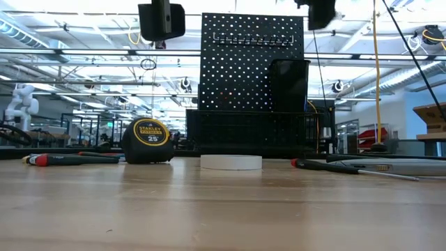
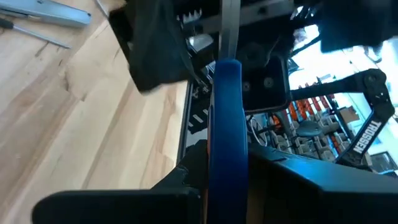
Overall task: Hang tools onto peg board
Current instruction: Put the blue scissors into the black bin on the peg board
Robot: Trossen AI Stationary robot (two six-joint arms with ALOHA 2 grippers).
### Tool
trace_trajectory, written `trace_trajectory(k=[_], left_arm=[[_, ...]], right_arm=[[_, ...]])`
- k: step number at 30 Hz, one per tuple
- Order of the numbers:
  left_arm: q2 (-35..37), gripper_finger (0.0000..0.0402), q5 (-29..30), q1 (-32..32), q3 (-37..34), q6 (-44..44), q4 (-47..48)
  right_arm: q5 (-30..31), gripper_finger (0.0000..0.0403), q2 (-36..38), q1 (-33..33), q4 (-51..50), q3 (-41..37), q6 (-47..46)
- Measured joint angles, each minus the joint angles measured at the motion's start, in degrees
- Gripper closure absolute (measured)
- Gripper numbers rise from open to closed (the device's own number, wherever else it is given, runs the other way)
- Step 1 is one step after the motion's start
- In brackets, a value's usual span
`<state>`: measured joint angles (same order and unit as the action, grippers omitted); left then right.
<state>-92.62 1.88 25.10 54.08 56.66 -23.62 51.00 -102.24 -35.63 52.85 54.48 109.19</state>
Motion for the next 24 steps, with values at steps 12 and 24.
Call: trace_trajectory(k=[12,24], left_arm=[[0.00,0.0351,-0.18,0.28,-0.02,-3.34,-0.03],[0.00,0.0307,-0.38,-0.20,-0.04,-3.13,-1.52]], right_arm=[[0.12,0.0127,0.28,0.80,-4.14,2.01,-1.04],[0.25,0.0303,0.28,1.06,-6.24,2.01,-0.08]])
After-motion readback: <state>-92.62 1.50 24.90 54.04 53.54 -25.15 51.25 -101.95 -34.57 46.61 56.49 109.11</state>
